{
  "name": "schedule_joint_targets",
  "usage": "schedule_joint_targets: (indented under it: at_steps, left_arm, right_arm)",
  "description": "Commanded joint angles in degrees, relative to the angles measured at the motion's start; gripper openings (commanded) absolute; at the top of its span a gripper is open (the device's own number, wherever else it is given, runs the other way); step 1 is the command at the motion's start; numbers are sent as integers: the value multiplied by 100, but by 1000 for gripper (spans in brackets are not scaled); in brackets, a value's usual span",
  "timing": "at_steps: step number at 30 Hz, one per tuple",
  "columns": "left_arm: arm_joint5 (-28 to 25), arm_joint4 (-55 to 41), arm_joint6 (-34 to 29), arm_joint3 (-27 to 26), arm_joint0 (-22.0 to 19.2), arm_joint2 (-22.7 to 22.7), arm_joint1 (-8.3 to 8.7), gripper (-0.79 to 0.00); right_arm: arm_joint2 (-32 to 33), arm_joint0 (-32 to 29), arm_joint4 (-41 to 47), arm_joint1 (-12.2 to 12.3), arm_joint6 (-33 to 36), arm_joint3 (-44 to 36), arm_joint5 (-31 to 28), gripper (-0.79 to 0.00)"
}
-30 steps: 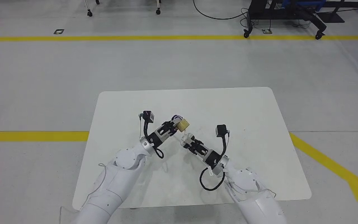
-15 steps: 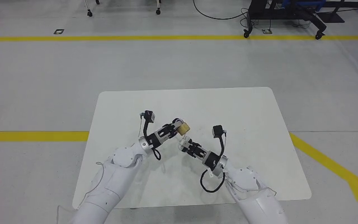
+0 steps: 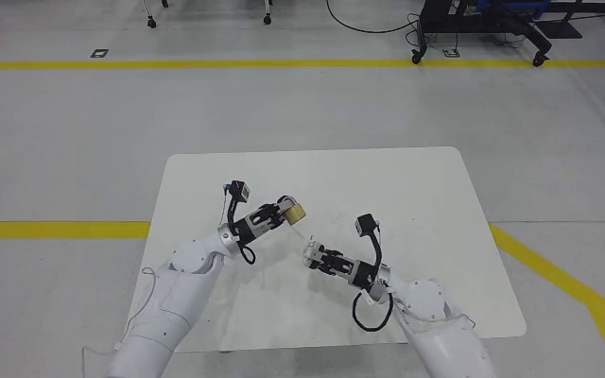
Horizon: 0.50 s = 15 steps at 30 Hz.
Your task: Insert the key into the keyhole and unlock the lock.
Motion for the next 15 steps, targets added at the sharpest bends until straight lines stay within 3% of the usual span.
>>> schedule_joint_targets:
  at_steps: [1,7,15]
  left_arm:
    - [-38,166,93,1,0,2,-1,-785]
    - [-38,166,93,1,0,2,-1,-785]
    - [658,204,-164,-321,144,-54,73,-785]
  right_arm:
    - [5,6,-26,3,20,-1,-12,-785]
    - [5,6,-26,3,20,-1,-12,-785]
    - [-41,63,278,35,574,35,372,-785]
